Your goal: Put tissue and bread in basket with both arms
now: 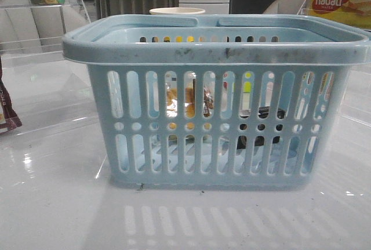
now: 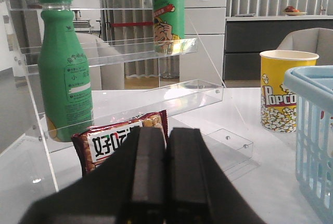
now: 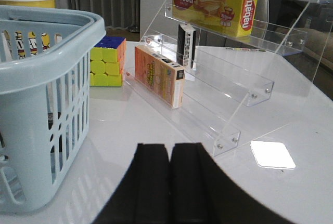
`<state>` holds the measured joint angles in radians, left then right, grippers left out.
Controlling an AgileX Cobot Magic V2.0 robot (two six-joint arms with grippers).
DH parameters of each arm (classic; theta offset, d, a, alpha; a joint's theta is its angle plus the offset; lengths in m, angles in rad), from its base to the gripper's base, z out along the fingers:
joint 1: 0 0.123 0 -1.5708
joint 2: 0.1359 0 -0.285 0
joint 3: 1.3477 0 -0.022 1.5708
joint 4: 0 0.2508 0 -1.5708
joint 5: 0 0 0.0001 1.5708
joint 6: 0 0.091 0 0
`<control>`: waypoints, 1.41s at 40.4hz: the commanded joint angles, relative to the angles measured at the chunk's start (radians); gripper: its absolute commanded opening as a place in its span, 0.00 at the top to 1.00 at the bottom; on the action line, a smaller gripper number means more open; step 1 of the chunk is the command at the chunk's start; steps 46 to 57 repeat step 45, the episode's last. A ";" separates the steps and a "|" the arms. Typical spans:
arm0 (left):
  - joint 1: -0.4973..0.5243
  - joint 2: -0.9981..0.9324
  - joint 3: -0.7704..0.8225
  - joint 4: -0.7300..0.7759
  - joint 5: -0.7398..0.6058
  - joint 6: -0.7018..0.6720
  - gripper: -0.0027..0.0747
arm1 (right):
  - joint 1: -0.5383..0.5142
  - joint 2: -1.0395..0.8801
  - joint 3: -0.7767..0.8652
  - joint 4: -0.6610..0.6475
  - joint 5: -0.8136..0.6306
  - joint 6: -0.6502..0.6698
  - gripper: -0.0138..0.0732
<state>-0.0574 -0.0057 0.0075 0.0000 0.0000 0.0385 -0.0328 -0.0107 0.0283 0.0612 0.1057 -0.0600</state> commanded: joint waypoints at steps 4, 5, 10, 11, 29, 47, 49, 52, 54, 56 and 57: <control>-0.006 -0.017 0.005 0.000 -0.080 -0.012 0.85 | 0.002 -0.019 -0.005 -0.003 -0.100 0.000 0.78; -0.006 -0.017 0.005 0.000 -0.080 -0.012 0.85 | 0.002 -0.019 -0.005 -0.003 -0.112 0.000 0.78; -0.006 -0.017 0.005 0.000 -0.080 -0.012 0.85 | 0.002 -0.019 -0.005 -0.010 -0.172 0.044 0.78; -0.006 -0.017 0.005 0.000 -0.080 -0.012 0.85 | 0.002 -0.019 -0.005 -0.014 -0.180 0.060 0.78; -0.006 -0.017 0.005 0.000 -0.080 -0.012 0.85 | 0.002 -0.019 -0.005 -0.023 -0.173 0.075 0.78; -0.006 -0.017 0.005 0.000 -0.080 -0.012 0.85 | 0.002 -0.019 -0.005 -0.023 -0.169 0.075 0.78; -0.006 -0.017 0.005 0.000 -0.080 -0.012 0.85 | 0.002 -0.019 -0.005 -0.023 -0.169 0.075 0.78; -0.006 -0.017 0.005 0.000 -0.080 -0.012 0.85 | 0.002 -0.019 -0.005 -0.023 -0.169 0.075 0.78; -0.006 -0.017 0.005 0.000 -0.080 -0.012 0.85 | 0.002 -0.019 -0.005 -0.023 -0.169 0.075 0.78; -0.006 -0.017 0.005 0.000 -0.080 -0.012 0.85 | 0.002 -0.019 -0.005 -0.023 -0.169 0.075 0.78; -0.006 -0.017 0.005 0.000 -0.080 -0.012 0.85 | 0.002 -0.019 -0.005 -0.023 -0.169 0.075 0.78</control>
